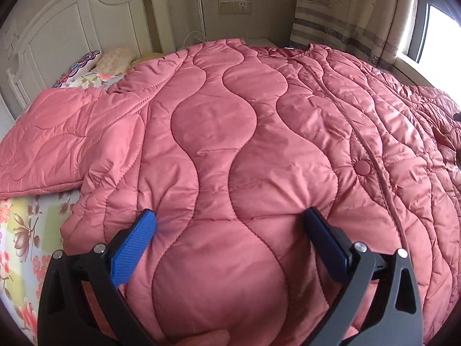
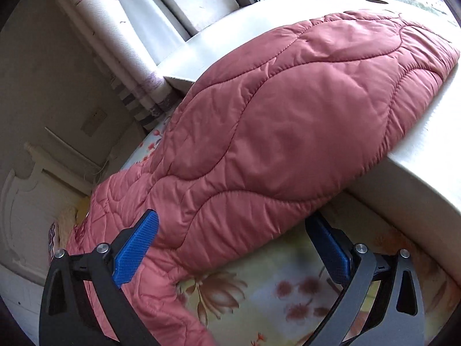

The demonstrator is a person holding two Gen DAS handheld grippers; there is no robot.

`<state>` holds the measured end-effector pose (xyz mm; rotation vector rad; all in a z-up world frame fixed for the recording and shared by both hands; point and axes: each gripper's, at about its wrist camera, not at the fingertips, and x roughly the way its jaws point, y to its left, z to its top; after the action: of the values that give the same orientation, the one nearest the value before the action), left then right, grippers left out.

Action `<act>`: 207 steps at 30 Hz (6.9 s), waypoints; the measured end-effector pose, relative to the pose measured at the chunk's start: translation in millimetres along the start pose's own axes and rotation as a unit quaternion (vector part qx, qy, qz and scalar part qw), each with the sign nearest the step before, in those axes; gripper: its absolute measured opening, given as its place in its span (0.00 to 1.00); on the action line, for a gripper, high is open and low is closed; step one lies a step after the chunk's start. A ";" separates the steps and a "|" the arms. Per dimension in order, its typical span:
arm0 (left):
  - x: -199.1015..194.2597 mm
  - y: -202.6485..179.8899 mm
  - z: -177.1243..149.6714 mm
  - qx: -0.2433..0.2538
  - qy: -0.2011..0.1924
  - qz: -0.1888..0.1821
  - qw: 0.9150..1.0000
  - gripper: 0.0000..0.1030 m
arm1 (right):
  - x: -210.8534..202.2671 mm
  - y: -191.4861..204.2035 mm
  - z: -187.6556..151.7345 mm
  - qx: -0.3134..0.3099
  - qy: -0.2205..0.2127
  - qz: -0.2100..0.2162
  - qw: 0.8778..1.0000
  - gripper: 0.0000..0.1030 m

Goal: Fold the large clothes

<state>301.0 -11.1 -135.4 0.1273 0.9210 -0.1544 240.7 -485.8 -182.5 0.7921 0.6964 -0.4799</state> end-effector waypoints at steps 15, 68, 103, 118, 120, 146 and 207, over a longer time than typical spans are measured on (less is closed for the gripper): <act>-0.1 -3.7 1.0 -0.001 0.001 -0.001 1.000 0.98 | -50.3 116.9 -18.5 -0.271 -0.238 -0.124 0.924 0.24; 69.6 -278.5 201.6 0.188 -0.048 -0.062 0.979 0.94 | -237.0 37.8 28.5 -0.195 -0.402 -0.040 0.894 0.81; 139.4 -383.6 217.5 0.335 -0.105 -0.043 0.935 0.98 | 8.6 101.9 1.0 -0.379 0.088 0.074 0.918 0.41; 141.6 -394.0 217.9 0.332 -0.125 0.029 0.935 0.98 | -26.1 36.6 -40.2 -0.343 0.093 0.057 0.933 0.42; 131.1 -383.9 220.4 0.319 -0.107 0.022 0.941 0.98 | -29.5 36.0 -39.3 -0.332 0.082 0.045 0.939 0.42; 98.7 -343.8 163.1 0.286 -0.077 -0.070 0.952 0.98 | -91.6 -132.8 16.8 0.497 0.004 0.258 0.828 0.94; 77.2 -95.6 120.1 0.014 0.060 -0.154 0.986 0.98 | -124.2 180.0 -170.2 -0.577 -0.056 0.109 0.807 0.94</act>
<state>422.9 -132.1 -129.3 0.0192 1.0558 -0.4516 204.0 -226.2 -92.9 -0.3223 0.6327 0.1571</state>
